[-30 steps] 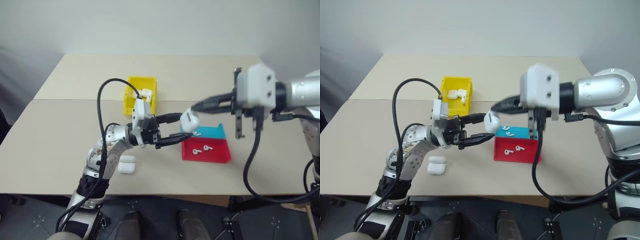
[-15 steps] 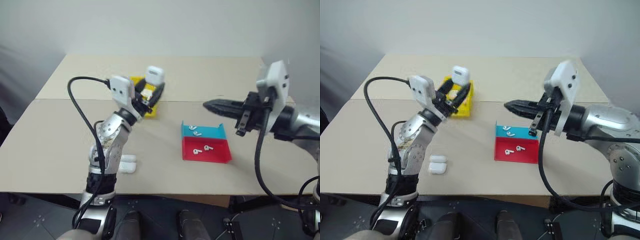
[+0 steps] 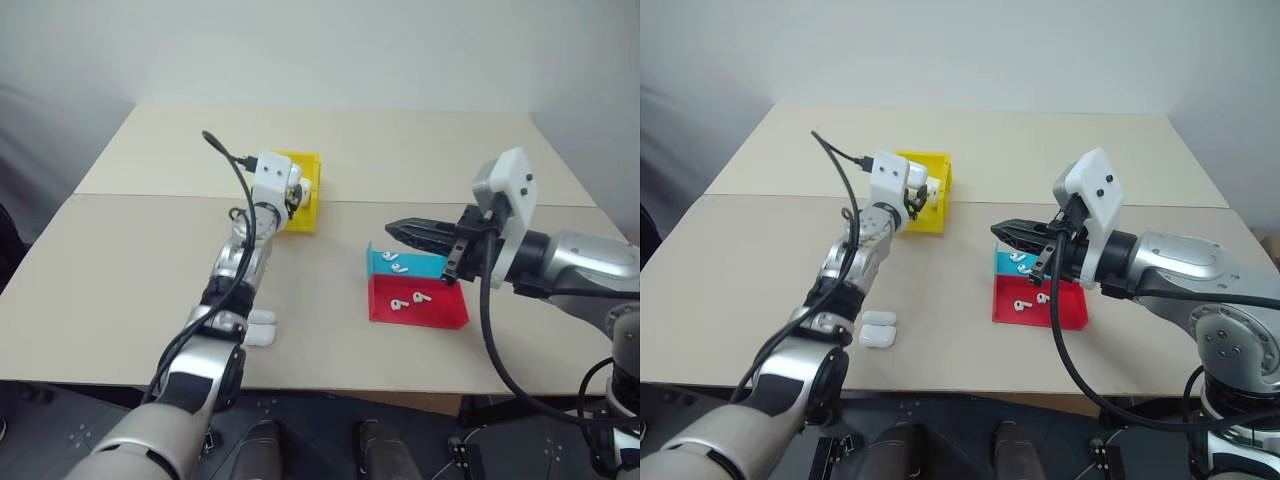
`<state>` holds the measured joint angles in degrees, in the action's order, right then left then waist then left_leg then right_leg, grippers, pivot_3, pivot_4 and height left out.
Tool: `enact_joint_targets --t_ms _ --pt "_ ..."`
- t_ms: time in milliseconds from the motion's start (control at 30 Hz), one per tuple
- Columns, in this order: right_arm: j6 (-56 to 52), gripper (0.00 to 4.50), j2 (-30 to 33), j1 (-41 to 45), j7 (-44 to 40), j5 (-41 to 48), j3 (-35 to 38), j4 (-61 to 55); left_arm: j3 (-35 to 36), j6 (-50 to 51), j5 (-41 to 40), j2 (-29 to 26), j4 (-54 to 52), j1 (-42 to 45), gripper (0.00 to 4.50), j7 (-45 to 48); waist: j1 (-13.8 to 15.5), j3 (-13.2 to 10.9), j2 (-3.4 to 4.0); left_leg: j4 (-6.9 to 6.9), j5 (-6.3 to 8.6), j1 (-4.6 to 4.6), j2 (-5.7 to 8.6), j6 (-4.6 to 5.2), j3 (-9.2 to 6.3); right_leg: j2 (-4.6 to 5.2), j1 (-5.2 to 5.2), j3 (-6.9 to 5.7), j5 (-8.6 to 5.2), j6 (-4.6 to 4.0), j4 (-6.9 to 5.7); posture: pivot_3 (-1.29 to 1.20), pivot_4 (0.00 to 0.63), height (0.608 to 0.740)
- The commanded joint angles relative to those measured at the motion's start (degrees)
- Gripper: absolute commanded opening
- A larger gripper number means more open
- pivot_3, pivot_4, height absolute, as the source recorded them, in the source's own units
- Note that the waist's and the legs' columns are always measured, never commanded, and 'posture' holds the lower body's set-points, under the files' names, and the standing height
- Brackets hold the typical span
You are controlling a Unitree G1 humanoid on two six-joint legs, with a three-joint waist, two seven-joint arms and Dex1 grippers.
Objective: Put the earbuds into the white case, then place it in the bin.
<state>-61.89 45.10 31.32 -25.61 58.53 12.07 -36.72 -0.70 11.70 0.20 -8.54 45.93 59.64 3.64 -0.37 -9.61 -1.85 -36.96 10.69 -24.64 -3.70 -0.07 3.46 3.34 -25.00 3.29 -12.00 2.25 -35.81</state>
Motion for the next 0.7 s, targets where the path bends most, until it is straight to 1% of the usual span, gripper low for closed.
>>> enact_joint_targets --t_ms 33,67,167,233,333,400,433,533,633,700 --pt "2.00 0.00 0.05 0.49 0.57 0.87 1.20 -2.23 0.73 -4.73 0.47 0.02 2.47 2.54 4.34 -0.04 -0.26 0.00 0.00 0.02 0.00 0.00 -0.01 0.00 0.00 0.00 -0.01 0.00 0.00 0.00 0.00 0.00 0.150 0.740" --pt "2.23 0.00 0.00 0.26 0.64 0.88 1.24 -2.44 0.77 -5.32 0.54 -0.13 2.28 2.54 4.45 -0.09 -0.36 0.00 0.00 0.03 0.00 0.00 -0.01 0.00 0.00 0.00 -0.01 0.00 0.00 0.00 -0.01 0.00 0.150 0.740" --pt "3.00 0.00 -0.04 -0.43 0.61 0.52 1.26 -2.71 1.17 -5.47 -0.32 -1.27 -1.11 0.58 4.45 2.67 -0.41 0.00 0.00 0.04 0.00 0.01 -0.02 0.00 -0.01 -0.02 -0.04 0.00 0.00 -0.01 -0.05 0.00 0.150 0.740" --pt "3.82 0.00 -0.11 -1.13 0.40 -0.03 1.24 -2.90 2.48 -4.16 -2.90 -2.68 -6.53 -2.35 4.45 6.95 -0.59 0.00 0.01 0.04 0.00 0.02 -0.02 0.00 0.00 -0.01 -0.03 0.01 0.00 -0.01 -0.07 0.00 0.150 0.740" --pt "6.38 0.00 -0.18 -2.88 -0.48 -1.96 0.82 -3.33 3.36 -1.23 -5.71 -5.44 -18.10 -8.30 4.45 12.29 -0.75 0.01 0.01 0.04 0.00 0.03 -0.04 0.00 0.01 -0.02 -0.05 0.03 0.01 -0.02 -0.11 0.00 0.150 0.740" --pt "9.75 0.00 -0.78 -5.40 -1.13 -5.72 -0.48 -3.51 3.47 2.03 -8.27 -8.61 -29.16 -14.18 4.45 17.05 -0.76 0.01 0.02 0.04 -0.01 0.04 -0.05 -0.01 0.01 -0.03 -0.06 0.03 0.00 -0.02 -0.14 0.00 0.150 0.740" --pt "13.03 0.00 -1.59 -6.94 -0.90 -9.47 -1.73 -3.61 3.32 3.47 -9.37 -10.75 -34.68 -17.34 4.45 19.77 -0.68 0.01 0.02 0.04 -0.01 0.04 -0.05 -0.01 0.02 -0.03 -0.07 0.03 0.00 -0.02 -0.15 0.00 0.150 0.740" --pt "19.12 0.00 -3.83 -9.90 -0.61 -16.16 -3.95 -2.26 3.92 7.43 -13.18 -17.10 -48.12 -25.24 4.45 26.84 -0.66 0.02 0.03 0.02 -0.02 0.07 -0.06 -0.02 0.04 -0.03 -0.07 0.05 0.00 -0.02 -0.20 0.00 0.150 0.740" --pt "23.16 0.00 -4.30 -12.86 -4.02 -18.92 -4.35 -0.37 7.23 12.03 -20.77 -22.75 -59.26 -32.08 4.45 33.73 -0.59 0.02 0.03 0.01 -0.10 0.13 -0.07 -0.16 0.06 -0.01 -0.06 0.06 0.00 -0.02 -0.25 0.00 0.150 0.740" --pt "25.97 0.00 -2.67 -14.89 -8.75 -20.47 -4.74 1.18 10.65 14.14 -26.99 -26.71 -65.63 -37.29 4.45 39.04 -0.49 0.02 0.03 0.01 -0.11 0.27 -0.08 -0.17 0.07 0.00 0.06 0.05 0.00 -0.02 -0.26 0.00 0.150 0.740"
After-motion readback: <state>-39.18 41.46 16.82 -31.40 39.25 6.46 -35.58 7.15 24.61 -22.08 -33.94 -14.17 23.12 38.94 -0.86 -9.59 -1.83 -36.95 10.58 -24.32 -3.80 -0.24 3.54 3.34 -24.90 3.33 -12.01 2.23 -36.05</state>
